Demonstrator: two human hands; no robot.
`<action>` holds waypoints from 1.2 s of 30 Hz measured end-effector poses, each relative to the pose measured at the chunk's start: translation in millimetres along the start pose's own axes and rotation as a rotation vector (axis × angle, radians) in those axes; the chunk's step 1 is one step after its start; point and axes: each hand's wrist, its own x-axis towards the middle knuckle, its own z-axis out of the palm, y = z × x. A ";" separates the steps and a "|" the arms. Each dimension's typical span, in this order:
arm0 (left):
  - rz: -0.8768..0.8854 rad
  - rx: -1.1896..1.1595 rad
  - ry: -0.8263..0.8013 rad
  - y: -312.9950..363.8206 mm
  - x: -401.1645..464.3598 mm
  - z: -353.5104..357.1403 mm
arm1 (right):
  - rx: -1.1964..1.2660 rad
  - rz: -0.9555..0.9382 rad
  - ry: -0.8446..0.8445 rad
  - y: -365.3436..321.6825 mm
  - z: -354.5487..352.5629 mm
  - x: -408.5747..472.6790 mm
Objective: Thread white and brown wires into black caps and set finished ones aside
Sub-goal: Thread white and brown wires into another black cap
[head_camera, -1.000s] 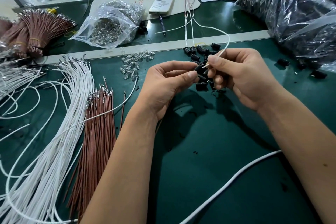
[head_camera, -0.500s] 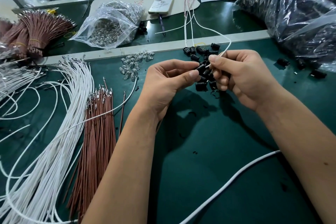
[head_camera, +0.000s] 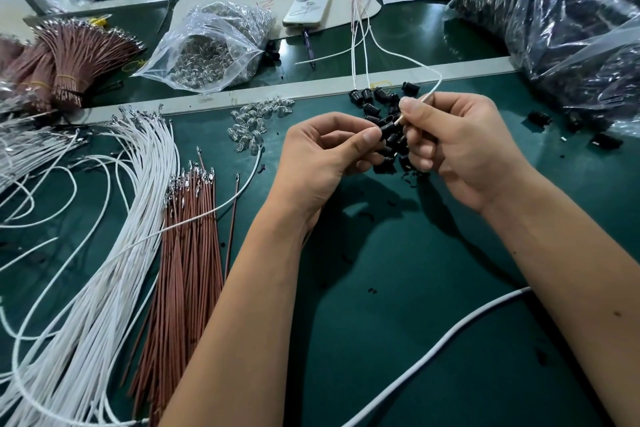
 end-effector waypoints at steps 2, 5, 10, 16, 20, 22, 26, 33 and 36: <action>-0.003 0.009 -0.008 -0.4 -0.1 0.1 | -0.046 -0.034 0.026 1.1 0.1 -0.2; 0.007 -0.003 -0.004 -0.1 -0.1 0.8 | -0.042 -0.053 0.038 0.1 -0.6 0.0; -0.001 -0.104 0.025 1.4 0.5 0.6 | 0.175 0.008 -0.059 -1.3 -1.7 0.4; -0.007 -0.076 0.015 0.4 0.3 2.2 | 0.112 -0.055 -0.023 1.1 0.1 -0.1; 0.018 -0.048 0.014 -1.2 0.7 4.3 | 0.219 0.005 -0.058 0.9 0.5 0.2; 0.052 -0.027 0.036 -1.7 1.1 5.2 | 0.201 0.024 -0.050 0.5 0.6 0.5; 0.128 0.011 0.093 -2.3 2.6 4.0 | 0.071 0.034 0.017 -0.9 -0.6 1.6; 0.211 0.060 0.092 -2.4 3.1 6.4 | -0.012 0.026 0.040 1.1 3.5 -1.0; 0.210 0.057 0.104 -2.2 3.5 4.8 | 0.039 0.046 0.029 3.0 5.3 -0.9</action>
